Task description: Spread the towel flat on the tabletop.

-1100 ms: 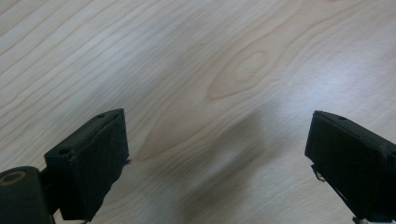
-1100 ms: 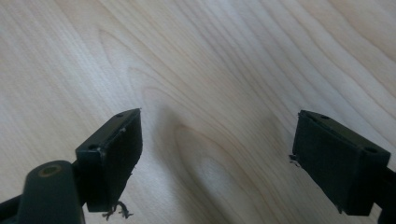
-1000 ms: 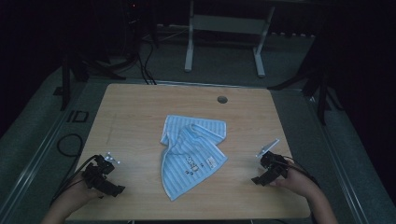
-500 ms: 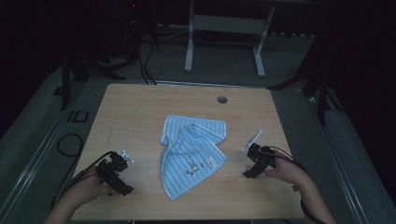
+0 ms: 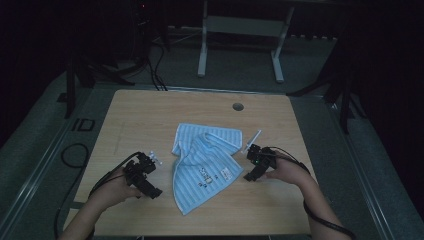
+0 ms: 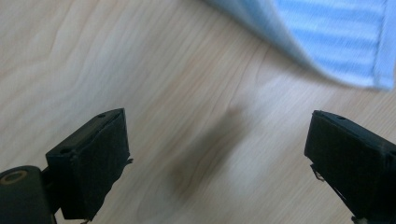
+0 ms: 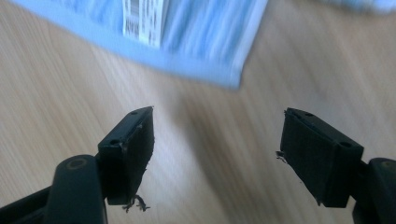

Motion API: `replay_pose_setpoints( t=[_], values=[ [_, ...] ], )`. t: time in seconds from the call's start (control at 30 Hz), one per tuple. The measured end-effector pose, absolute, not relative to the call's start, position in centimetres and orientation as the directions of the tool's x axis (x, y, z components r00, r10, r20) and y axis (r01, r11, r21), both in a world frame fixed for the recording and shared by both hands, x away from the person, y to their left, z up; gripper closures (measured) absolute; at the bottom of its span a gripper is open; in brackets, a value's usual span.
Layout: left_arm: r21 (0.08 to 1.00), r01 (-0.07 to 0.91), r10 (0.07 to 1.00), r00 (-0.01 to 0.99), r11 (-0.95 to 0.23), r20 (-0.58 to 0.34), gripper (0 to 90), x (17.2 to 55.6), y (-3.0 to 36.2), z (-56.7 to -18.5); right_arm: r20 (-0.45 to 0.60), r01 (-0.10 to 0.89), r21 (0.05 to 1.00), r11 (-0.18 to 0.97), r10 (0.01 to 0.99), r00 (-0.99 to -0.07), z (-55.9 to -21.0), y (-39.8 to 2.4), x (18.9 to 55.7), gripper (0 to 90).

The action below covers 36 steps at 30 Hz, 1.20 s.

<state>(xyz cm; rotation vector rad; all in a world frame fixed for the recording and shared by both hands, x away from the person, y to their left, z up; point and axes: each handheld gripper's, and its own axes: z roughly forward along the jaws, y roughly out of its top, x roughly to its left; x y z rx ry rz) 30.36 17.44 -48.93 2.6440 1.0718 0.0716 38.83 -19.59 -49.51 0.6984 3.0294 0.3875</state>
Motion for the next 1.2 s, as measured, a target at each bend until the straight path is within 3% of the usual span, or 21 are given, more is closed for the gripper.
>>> replay_pose_setpoints(
  t=[0.3, 0.43, 0.8, 1.2],
  values=[
    [0.315, 0.661, 0.682, 0.729, -0.681, -0.054, 13.2, 32.3, 15.0, -47.9, 0.054, 0.411, 0.285, 0.866, 0.413, -0.909, -48.9, -16.5, 41.0, 29.2],
    [0.327, 0.655, 0.679, 0.732, -0.682, -0.050, 15.4, 33.2, 14.2, -47.6, 0.025, 0.378, 0.307, 0.873, 0.390, -0.921, -48.5, -14.9, 41.6, 35.2],
    [0.366, 0.653, 0.688, 0.724, -0.664, -0.044, 33.6, 35.6, 12.0, -47.1, -0.002, 0.332, 0.397, 0.856, 0.362, -0.932, -47.7, -11.2, 44.0, 53.7],
    [0.404, 0.656, 0.713, 0.701, -0.637, -0.014, 44.0, 38.3, 11.1, -47.8, -0.009, 0.328, 0.446, 0.833, 0.371, -0.929, -48.4, -8.5, 45.5, 60.5]
  ],
)
